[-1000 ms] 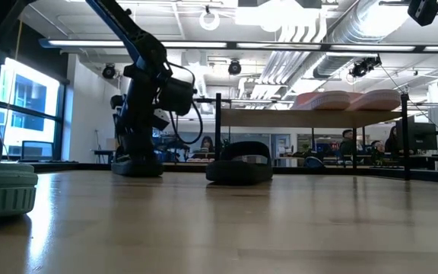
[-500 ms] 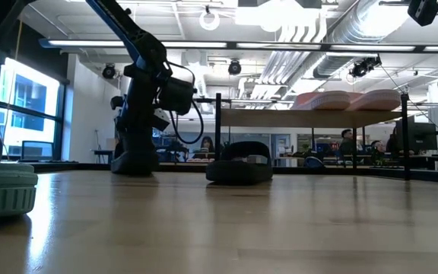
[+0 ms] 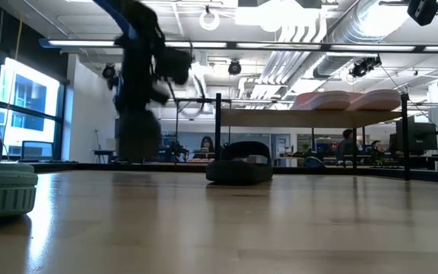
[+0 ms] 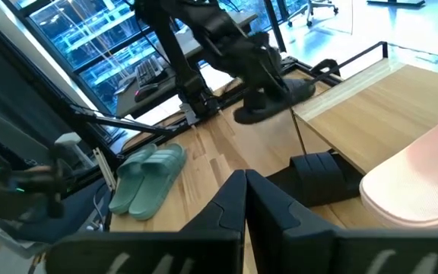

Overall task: Pick and place slides into the shelf
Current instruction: Move the black slide in front of the shelf

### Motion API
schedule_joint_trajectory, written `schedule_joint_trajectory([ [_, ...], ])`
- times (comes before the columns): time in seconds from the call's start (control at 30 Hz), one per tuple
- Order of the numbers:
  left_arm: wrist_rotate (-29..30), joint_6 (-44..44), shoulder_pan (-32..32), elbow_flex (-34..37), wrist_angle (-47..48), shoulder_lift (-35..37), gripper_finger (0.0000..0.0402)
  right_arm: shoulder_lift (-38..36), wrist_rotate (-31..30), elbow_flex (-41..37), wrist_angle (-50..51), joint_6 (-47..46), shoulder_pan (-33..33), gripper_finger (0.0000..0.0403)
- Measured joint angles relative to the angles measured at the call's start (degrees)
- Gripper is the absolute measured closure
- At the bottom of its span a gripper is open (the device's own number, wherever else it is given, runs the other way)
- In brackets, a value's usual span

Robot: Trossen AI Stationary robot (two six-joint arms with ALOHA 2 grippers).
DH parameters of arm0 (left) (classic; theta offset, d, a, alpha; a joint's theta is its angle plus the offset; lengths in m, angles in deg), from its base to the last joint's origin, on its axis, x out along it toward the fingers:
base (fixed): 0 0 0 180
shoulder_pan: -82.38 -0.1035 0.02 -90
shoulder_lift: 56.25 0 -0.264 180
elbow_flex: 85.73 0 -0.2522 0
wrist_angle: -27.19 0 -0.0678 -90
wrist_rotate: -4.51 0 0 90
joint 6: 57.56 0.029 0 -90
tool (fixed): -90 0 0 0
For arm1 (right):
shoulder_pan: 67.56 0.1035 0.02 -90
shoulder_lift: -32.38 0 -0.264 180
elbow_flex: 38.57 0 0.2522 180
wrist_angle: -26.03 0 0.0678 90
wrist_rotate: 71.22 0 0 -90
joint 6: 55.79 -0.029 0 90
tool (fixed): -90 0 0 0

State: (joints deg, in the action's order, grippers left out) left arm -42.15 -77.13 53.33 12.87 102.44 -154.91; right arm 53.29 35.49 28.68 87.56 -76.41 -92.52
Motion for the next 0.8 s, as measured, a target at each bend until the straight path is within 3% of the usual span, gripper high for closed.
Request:
schedule_joint_trajectory([
  [0.3,0.45,-1.77,8.44,-0.37,-3.12,22.90,0.0400,0.00,-0.04,0.00,-0.02,0.11,-0.02,0.0403],
  [0.47,-2.03,1.29,15.96,-3.72,-12.78,33.53,0.0400,0.00,-0.04,0.00,-0.02,0.15,-0.02,0.0403],
  [0.63,-5.81,8.85,24.15,-8.21,-28.84,36.83,0.0401,0.00,-0.04,0.00,-0.02,0.33,-0.02,0.0403],
  [0.8,-6.03,18.57,31.39,-13.10,-40.70,33.32,0.0401,0.00,-0.04,0.00,-0.02,0.33,0.00,0.0403],
])
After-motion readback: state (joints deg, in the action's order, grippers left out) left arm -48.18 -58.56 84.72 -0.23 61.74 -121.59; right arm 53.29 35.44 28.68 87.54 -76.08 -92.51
